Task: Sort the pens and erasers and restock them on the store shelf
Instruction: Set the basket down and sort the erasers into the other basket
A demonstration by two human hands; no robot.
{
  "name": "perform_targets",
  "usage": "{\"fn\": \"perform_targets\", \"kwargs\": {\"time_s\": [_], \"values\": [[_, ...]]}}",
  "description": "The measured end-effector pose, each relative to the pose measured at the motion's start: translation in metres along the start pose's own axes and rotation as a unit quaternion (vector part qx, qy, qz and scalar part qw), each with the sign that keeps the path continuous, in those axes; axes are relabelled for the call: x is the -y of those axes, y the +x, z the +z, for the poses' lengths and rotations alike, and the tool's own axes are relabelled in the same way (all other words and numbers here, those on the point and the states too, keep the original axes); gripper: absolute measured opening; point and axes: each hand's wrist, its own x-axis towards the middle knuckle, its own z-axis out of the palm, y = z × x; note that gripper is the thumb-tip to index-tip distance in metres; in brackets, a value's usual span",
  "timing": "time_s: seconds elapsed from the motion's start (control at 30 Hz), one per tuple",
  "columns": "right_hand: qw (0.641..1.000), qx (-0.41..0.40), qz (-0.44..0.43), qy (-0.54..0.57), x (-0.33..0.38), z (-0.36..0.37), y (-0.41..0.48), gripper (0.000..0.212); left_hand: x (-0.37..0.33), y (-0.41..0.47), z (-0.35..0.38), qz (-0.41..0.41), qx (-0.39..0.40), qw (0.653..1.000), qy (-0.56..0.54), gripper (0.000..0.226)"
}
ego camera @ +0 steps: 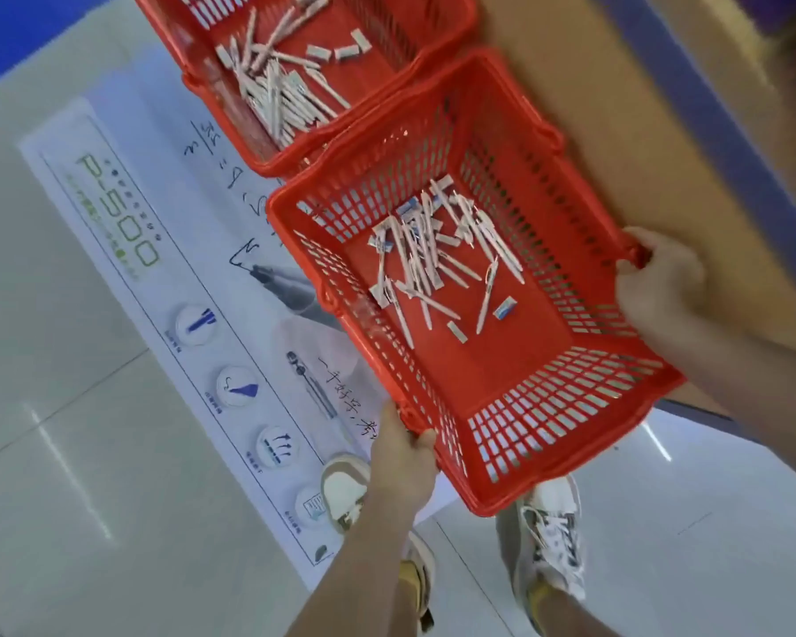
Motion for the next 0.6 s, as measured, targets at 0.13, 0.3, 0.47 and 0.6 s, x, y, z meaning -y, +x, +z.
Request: {"fn": "perform_targets", "kwargs": {"time_s": [0.13,0.3,0.47,0.6], "values": [[0.998,-0.021,-0.040,0.037,0.007,-0.011,-0.025,0.052,-0.019,-0.005,-0.001,-0.021,-0.003,0.990,0.141,0.031],[0.989,0.028,0.015,0.143,0.034,-0.045,-0.085,0.038,-0.084,-0.033,-0.029,0.021,0.059,0.911,0.408,0.033],[0.964,0.157,0.096,0.191,0.073,-0.059,-0.109,0.029,-0.156,-0.069,-0.086,0.128,-0.009,0.925,0.356,0.037],[0.938,0.202,0.145,0.242,0.117,-0.051,-0.117,0.043,-0.201,-0.062,-0.145,0.159,0.011,0.916,0.367,0.039]]}}
